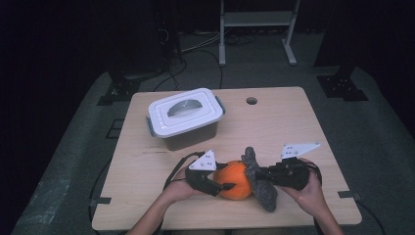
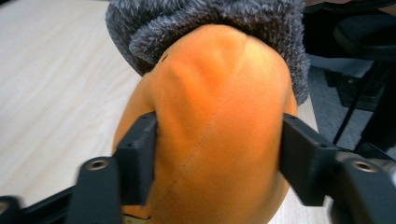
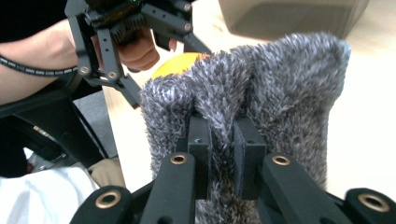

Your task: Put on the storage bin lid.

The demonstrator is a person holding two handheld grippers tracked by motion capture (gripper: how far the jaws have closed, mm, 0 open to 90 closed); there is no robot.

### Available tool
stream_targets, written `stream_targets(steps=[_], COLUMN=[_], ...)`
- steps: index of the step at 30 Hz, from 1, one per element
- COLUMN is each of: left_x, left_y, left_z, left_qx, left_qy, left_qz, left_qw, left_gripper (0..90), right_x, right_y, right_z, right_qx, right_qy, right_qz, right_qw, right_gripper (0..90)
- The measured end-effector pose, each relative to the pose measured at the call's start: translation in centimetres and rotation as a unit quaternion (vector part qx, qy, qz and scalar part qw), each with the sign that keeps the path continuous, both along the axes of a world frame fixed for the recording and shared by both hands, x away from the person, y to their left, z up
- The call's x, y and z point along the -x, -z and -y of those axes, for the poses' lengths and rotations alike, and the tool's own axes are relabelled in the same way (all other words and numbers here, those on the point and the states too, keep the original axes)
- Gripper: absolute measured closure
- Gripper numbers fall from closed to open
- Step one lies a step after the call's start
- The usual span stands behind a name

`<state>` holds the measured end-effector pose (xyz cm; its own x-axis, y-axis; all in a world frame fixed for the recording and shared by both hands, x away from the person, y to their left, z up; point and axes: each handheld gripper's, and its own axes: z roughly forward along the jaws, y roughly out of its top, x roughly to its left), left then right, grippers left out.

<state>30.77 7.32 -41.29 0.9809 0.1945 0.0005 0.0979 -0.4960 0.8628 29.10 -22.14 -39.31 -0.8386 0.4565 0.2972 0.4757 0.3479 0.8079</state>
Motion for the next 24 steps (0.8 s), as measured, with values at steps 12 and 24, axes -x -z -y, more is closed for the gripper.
stream_targets(steps=[12,24], left_x=[0.4,0.2], left_y=[-1.2,-1.4], left_z=[-0.3,-0.7], left_qx=[0.01,-0.005], left_qy=[-0.015,-0.03], left_qz=[0.021,0.037], left_qw=[0.9996,0.9989], left_gripper=[41.1,41.0], right_x=[0.5,-0.3], right_y=[-0.8,0.4], right_z=[-0.9,-0.8], right_qx=[-0.01,0.005], right_qy=[-0.011,0.003], right_qz=[0.017,-0.004], right_qw=[0.9997,1.0], right_gripper=[79.2,79.1])
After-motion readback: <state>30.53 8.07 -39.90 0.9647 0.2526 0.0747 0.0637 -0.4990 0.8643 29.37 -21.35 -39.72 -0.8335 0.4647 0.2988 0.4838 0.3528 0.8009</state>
